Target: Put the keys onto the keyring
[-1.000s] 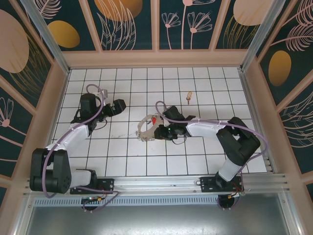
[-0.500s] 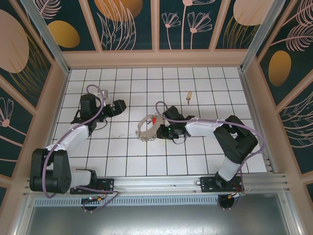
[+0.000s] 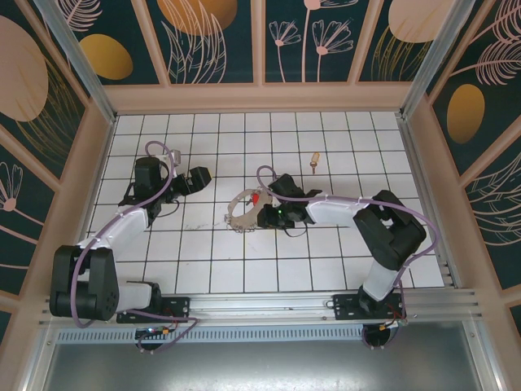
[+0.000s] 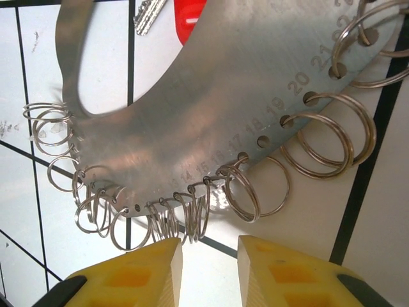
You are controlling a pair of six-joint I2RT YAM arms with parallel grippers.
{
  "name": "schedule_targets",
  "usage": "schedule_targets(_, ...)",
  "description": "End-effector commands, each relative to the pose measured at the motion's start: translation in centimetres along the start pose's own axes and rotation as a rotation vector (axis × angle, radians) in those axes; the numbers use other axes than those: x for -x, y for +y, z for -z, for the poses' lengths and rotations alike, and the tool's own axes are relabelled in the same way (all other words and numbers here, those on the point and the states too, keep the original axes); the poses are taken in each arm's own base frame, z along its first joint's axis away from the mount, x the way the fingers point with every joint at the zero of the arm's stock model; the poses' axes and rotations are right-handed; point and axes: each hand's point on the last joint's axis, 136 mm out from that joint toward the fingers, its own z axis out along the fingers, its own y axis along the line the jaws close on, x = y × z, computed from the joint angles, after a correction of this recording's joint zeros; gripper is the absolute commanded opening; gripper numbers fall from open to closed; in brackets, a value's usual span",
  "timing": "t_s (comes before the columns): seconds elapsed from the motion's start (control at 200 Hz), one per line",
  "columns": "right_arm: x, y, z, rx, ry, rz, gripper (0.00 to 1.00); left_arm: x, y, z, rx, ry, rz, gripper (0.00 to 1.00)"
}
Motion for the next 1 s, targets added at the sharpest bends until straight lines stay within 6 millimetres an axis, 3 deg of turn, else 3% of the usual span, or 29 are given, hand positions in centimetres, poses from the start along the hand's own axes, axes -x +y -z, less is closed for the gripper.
schedule_targets(0.0,1.3,2.4,1.6,0.055,-0.038,-0.004,0.3,0.0,-0.6,-0.3,-0.034,0.0,-0.027,0.99)
schedule_targets(0.996,1.0,0.3,-0.3,-0.031,0.022,-0.067,0.27,0.1,-0.7,0.0,-0.029,-0.002,-0.023,0.99)
